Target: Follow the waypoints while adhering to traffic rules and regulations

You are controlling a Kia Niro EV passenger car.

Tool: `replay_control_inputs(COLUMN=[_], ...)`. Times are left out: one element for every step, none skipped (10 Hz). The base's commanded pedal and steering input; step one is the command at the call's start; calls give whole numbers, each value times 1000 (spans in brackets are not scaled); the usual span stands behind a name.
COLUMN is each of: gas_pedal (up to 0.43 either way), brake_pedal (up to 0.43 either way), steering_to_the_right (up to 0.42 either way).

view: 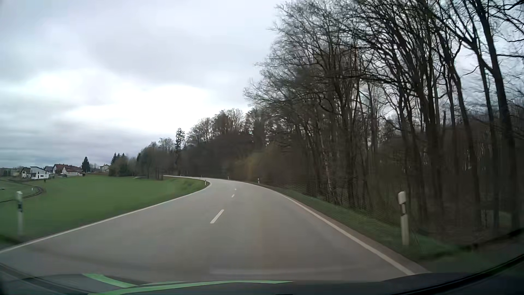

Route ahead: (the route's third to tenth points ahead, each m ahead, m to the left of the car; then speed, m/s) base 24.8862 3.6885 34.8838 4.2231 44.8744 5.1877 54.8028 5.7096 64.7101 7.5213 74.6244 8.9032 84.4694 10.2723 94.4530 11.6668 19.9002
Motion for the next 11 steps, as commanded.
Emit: replay_control_inputs(gas_pedal=[260,260,260,260,260,260,260,260,260,260,260], brake_pedal=[0,0,0,0,0,0,0,0,0,0,0], steering_to_the_right=[-2,-5,-6,-7,-7,-8,-10,-11,-12,-13,-13])
